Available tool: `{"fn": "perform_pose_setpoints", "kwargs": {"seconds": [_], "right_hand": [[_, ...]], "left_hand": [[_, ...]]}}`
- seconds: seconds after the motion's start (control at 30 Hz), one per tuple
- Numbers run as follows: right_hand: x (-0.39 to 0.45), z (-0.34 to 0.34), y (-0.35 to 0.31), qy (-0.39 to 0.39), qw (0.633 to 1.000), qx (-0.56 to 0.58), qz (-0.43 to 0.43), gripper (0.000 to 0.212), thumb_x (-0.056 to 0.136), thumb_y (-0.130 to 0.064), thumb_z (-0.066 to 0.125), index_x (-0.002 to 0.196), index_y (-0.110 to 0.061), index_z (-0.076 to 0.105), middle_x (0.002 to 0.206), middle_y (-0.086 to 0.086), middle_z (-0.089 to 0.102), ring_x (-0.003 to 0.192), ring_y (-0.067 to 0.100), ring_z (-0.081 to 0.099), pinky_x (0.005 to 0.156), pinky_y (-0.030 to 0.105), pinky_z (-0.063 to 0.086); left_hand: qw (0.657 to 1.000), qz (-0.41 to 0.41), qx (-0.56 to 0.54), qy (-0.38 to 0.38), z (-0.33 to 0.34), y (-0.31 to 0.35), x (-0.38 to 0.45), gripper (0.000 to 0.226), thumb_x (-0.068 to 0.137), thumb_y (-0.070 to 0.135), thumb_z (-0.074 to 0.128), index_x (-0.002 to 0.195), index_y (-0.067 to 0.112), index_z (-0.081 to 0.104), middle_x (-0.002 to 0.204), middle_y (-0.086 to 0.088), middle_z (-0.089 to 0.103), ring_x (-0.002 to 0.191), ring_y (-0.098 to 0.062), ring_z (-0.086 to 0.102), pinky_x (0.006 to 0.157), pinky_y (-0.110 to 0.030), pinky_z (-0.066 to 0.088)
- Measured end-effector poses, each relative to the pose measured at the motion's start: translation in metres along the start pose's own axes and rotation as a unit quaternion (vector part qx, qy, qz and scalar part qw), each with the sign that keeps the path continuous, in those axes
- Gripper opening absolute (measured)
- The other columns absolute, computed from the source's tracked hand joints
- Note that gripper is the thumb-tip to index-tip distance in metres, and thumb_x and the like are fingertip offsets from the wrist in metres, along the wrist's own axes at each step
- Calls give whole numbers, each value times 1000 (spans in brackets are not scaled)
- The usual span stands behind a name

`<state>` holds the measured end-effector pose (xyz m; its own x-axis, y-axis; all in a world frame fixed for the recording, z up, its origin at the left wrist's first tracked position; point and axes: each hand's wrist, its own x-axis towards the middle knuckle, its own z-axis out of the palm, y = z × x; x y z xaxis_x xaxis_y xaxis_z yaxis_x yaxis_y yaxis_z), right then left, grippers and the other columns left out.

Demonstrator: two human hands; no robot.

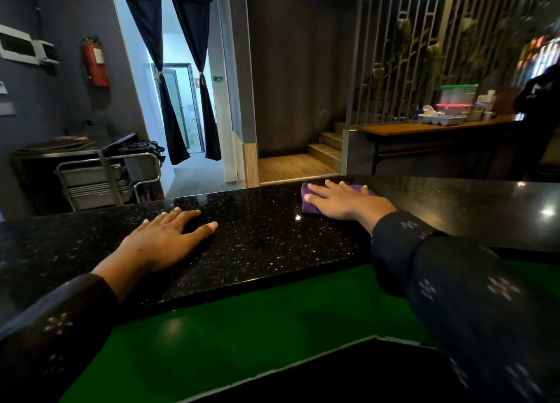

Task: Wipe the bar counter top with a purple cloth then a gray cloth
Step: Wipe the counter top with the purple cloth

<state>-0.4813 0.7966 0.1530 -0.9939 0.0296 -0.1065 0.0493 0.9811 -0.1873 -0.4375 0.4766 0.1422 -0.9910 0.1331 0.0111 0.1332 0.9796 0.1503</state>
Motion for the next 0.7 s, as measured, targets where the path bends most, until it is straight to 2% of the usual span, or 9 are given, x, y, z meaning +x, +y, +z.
{"fn": "perform_pose_setpoints", "kwargs": {"seconds": [0.2, 0.27, 0.5, 0.6, 0.7], "right_hand": [[-81, 20, 5, 21, 997, -23, -66, 56, 91, -70, 12, 145, -57, 4, 162, -12, -3, 149, 19, -2, 114, 58, -7], [-98, 25, 6, 34, 996, -28, -77, 55, 91, -71, 13, 144, -58, 3, 161, -13, -4, 149, 18, -3, 115, 57, -7], [-57, 8, -4, 0, 1000, 2, -28, 61, 90, -73, 17, 147, -53, 9, 162, -9, -2, 149, 24, -3, 113, 62, -8], [-47, 5, -21, -9, 1000, -1, 3, 64, 90, -72, 17, 149, -49, 7, 163, -4, -3, 148, 28, -5, 111, 65, -9], [-65, 12, -40, -8, 1000, -9, -12, 62, 91, -71, 16, 148, -51, 6, 163, -3, -4, 148, 30, -4, 111, 65, -8]], "left_hand": [[1000, 2, 10, -5, 1, -2, 4, 92, 70, 81, 10, 150, 35, 13, 160, -5, 8, 147, -23, 7, 117, -47, 2], [1000, 1, 14, -3, 4, -3, 5, 96, 69, 87, 6, 150, 36, 13, 160, -4, 8, 147, -23, 7, 117, -47, 3], [1000, -2, 12, 4, 3, -3, 7, 92, 71, 82, 12, 149, 35, 16, 160, -4, 11, 147, -23, 8, 116, -48, 4], [1000, -1, 6, 9, 2, -2, 5, 84, 79, 79, 18, 149, 33, 19, 159, -5, 13, 146, -24, 11, 116, -48, 5], [1000, 2, 3, 20, 2, -2, 4, 80, 82, 77, 21, 148, 32, 22, 158, -6, 17, 146, -24, 14, 116, -49, 7]]}}
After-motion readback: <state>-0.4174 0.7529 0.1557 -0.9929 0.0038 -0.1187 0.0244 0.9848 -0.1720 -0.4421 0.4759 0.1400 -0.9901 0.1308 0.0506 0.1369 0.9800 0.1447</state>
